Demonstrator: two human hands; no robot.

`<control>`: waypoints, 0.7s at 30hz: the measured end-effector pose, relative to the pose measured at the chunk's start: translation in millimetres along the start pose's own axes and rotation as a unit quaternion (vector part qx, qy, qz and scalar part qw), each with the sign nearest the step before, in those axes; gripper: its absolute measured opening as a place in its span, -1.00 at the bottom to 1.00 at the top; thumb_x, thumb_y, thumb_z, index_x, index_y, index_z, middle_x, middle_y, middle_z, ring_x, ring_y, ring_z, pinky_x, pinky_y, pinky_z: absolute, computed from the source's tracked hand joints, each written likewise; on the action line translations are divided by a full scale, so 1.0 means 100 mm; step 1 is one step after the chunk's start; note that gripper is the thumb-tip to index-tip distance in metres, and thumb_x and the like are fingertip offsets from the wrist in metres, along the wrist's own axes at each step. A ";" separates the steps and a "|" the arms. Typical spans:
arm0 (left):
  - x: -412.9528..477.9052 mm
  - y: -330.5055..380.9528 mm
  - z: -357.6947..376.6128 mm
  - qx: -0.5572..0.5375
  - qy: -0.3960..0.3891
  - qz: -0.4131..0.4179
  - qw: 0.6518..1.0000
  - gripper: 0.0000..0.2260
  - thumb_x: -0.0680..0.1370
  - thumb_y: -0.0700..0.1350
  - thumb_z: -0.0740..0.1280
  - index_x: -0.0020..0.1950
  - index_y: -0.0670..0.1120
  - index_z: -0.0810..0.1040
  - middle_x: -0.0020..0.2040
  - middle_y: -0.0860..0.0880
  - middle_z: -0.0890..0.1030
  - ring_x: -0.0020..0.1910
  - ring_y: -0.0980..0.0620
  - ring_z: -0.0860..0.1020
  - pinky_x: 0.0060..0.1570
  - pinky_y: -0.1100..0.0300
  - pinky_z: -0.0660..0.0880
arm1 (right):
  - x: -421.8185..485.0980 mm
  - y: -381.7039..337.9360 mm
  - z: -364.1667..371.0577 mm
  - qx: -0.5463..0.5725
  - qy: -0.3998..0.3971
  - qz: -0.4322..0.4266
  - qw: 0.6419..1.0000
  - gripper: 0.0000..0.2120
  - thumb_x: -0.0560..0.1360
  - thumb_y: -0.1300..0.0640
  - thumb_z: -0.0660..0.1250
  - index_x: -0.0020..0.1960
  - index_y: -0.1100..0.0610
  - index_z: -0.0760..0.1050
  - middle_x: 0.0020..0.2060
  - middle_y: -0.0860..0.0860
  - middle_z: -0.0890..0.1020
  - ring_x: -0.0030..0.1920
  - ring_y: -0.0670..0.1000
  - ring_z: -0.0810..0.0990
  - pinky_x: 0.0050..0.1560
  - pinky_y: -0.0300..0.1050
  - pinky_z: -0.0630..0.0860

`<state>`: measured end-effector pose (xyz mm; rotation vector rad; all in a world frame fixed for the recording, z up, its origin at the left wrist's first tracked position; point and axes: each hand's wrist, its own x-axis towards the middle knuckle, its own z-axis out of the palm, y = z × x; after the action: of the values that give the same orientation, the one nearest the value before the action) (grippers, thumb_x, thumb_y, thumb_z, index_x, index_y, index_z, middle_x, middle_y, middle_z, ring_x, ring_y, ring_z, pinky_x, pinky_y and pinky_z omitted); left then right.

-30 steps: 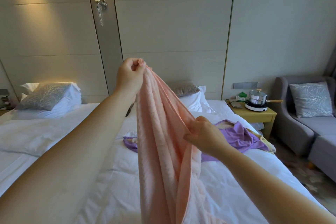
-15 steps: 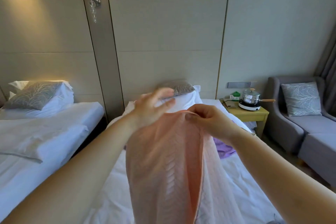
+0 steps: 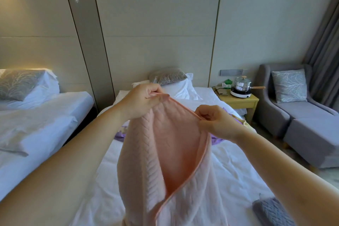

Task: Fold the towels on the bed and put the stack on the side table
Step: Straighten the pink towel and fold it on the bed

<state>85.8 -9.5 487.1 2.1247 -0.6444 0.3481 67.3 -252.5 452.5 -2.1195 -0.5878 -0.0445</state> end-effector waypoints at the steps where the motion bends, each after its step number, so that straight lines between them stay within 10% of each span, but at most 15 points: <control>1: 0.01 -0.01 -0.08 0.002 0.018 -0.001 1.000 -0.73 0.47 0.06 0.35 -0.19 -0.16 0.55 -0.31 -0.06 0.53 -0.29 0.17 0.44 -0.23 0.31 0.36 | -0.01 0.02 -0.04 -0.009 0.010 0.002 1.000 -0.83 0.27 0.23 0.23 -0.21 0.33 0.47 -0.35 0.05 0.39 -0.29 -0.06 0.34 -0.21 -0.13 0.28; 8: -0.08 -0.20 -0.37 0.053 0.104 -0.041 0.992 -0.84 0.55 -0.07 0.36 -0.19 -0.11 0.55 -0.27 0.01 0.54 -0.29 0.19 0.44 -0.27 0.45 0.32 | 0.04 -0.02 -0.23 0.030 0.058 0.016 0.998 -0.71 0.43 0.35 0.24 -0.27 0.02 0.59 -0.39 -0.13 0.52 -0.37 -0.14 0.41 -0.31 -0.32 0.35; 13: -0.15 -0.21 -0.04 0.072 -0.035 -0.080 0.994 -0.69 0.48 0.20 0.35 0.16 0.13 0.49 0.13 0.21 0.51 0.16 0.18 0.47 0.09 0.40 0.38 | 0.18 -0.23 -0.07 0.046 0.001 -0.013 0.999 -0.73 0.48 0.37 0.18 -0.19 0.10 0.57 -0.42 -0.05 0.51 -0.40 -0.06 0.43 -0.35 -0.21 0.38; 17: -0.14 -0.07 0.35 -0.051 -0.102 -0.066 0.991 -0.70 0.49 0.19 0.32 0.11 0.06 0.57 -0.07 0.17 0.62 -0.10 0.24 0.55 -0.10 0.40 0.43 | 0.25 -0.30 0.06 0.044 -0.011 -0.026 0.999 -0.73 0.50 0.35 0.23 -0.19 0.07 0.60 -0.35 -0.18 0.60 -0.31 -0.26 0.52 -0.22 -0.43 0.41; 21: -0.08 -0.06 0.39 -0.067 -0.091 -0.036 0.993 -0.80 0.59 0.00 0.29 -0.03 -0.10 0.61 -0.15 0.04 0.59 -0.18 0.22 0.49 -0.12 0.36 0.42 | 0.22 -0.20 0.03 0.039 -0.013 0.000 0.999 -0.80 0.52 0.31 0.24 -0.12 0.14 0.62 -0.24 0.08 0.65 -0.22 -0.11 0.54 -0.08 -0.19 0.48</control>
<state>83.1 -35.3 456.7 2.0589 -0.6743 0.0693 77.3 -231.8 471.3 -2.0462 -0.5957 0.0056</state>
